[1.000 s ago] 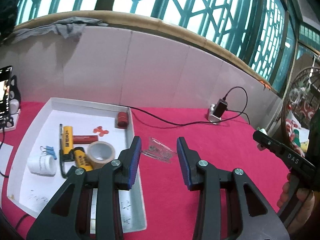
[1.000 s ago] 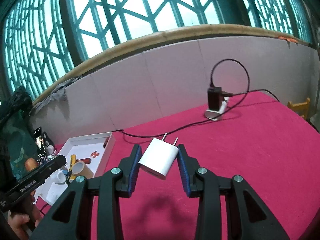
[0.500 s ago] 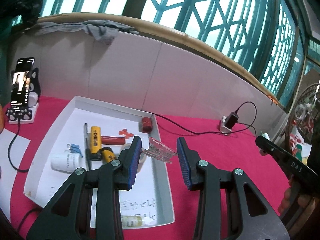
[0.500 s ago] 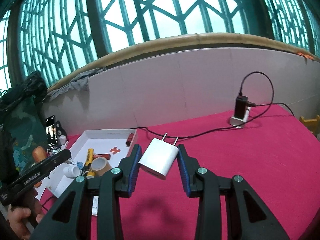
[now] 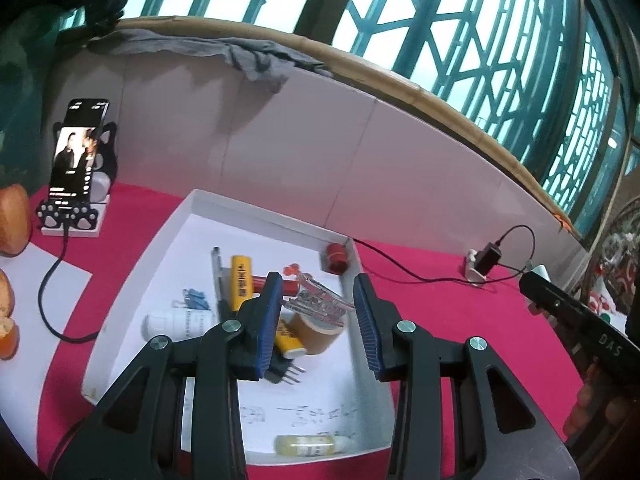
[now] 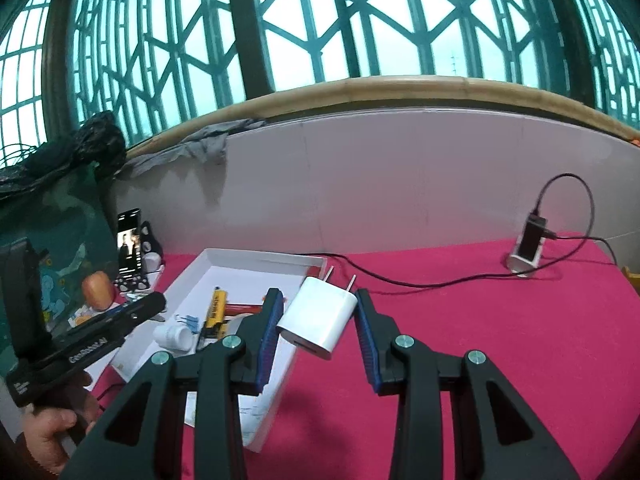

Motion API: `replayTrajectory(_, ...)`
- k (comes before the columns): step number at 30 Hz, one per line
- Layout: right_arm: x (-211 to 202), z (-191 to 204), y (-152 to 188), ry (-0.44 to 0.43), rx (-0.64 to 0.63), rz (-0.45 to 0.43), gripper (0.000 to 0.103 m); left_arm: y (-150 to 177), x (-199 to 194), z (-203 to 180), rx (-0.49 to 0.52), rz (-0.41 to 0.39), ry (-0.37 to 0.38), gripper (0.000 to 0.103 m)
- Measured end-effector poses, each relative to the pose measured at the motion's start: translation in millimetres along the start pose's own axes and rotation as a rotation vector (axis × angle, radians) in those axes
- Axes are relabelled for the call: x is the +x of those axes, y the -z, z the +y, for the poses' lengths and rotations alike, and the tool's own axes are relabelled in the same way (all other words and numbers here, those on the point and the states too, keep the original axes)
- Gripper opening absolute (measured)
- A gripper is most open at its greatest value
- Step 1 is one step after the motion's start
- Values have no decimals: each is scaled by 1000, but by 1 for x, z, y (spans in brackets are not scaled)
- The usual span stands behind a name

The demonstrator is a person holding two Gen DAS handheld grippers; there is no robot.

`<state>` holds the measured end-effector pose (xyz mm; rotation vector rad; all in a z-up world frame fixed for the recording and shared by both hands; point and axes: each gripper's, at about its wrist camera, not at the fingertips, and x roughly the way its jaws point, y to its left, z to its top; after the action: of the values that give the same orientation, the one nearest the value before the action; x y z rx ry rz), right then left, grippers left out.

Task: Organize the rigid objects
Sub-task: 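Carry the clear clip and white charger into the tray and open both grippers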

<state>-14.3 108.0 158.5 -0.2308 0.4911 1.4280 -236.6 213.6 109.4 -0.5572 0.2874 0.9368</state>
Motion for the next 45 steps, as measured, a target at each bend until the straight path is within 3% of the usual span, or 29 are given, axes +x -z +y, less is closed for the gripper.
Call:
replayTrajectory(18,45,50,-12,-62,-103,58,36,-16,0,63,-78,-20,-104,36)
replayTrajectory(35,107,67,-12,-28,-68,158,36,-30,38,68,27,31,-176,36)
replayTrajectory(45,143,81,-14,11,-91,203,36,-35,65,70,37,81,-211,36)
